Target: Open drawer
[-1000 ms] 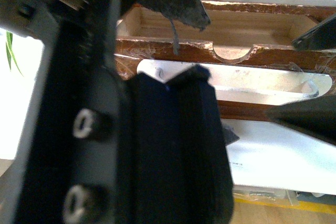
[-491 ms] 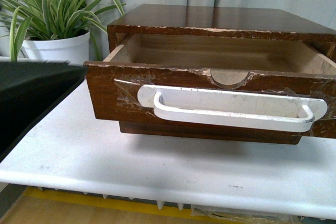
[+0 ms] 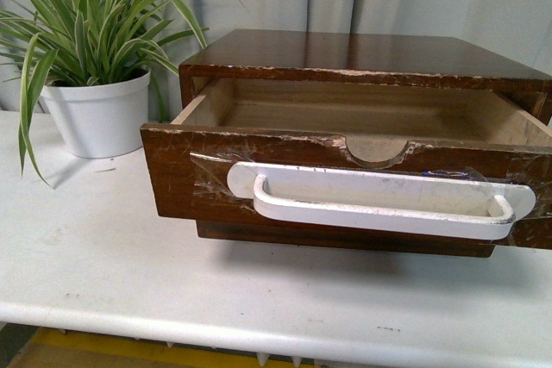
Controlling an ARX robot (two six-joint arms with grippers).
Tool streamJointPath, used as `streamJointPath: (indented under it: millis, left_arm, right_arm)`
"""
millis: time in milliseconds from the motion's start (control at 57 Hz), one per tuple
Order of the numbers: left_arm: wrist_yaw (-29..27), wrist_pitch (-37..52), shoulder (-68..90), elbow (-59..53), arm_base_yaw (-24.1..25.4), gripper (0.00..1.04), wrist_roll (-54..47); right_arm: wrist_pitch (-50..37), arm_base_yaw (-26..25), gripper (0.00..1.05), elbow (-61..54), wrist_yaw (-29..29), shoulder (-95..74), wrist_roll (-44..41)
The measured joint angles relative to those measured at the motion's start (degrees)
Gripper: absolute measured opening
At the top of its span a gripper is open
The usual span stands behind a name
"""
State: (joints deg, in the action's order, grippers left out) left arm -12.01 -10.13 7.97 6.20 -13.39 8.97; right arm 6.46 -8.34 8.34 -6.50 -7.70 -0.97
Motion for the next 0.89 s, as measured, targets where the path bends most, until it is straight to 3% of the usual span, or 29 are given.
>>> streamJointPath:
  millis: [228, 298, 368, 456, 579, 719, 772, 895]
  left_arm:
    - [0.2, 0.66, -1.16, -0.31, 2.19, 0.99, 1.51]
    - [0.28, 0.94, -1.36, -0.46, 2.27, 0.98, 1.53]
    - [3.76, 8.92, -5.81, -5.09, 4.2, 0.83, -3.34]
    - [11.06, 9.79, -7.56, -5.57, 10.73, 0.67, -6.34]
    - [11.76, 9.81, -7.76, -5.57, 13.03, 0.45, -7.65]
    - [11.96, 9.81, -7.78, -5.6, 13.16, 0.12, -8.2]
    - [11.98, 9.81, -7.78, -5.6, 13.18, 0.04, -8.24]
    - [12.0, 9.81, -7.8, -5.6, 13.18, 0.04, -8.52]
  right_arm:
    - [-0.44, -2.12, 0.96, -0.26, -0.33, 0.17, 1.73]
    - [-4.66, -2.47, 0.86, -1.95, -3.19, 1.31, 1.49]
    - [-6.05, -1.16, 0.7, -3.23, -2.43, 2.75, 1.27]
    - [-5.97, 5.01, 0.54, -3.93, 5.4, 3.76, 1.22]
    - [-5.97, 8.07, 0.33, -4.74, 5.9, 4.5, 1.11]
    - [-5.99, 8.09, 0.01, -5.64, 6.43, 5.29, 1.03]
    - [-6.29, 8.13, 0.01, -6.62, 6.43, 6.47, 0.94]
    - [-6.25, 8.13, 0.01, -7.91, 6.45, 7.39, 0.87]
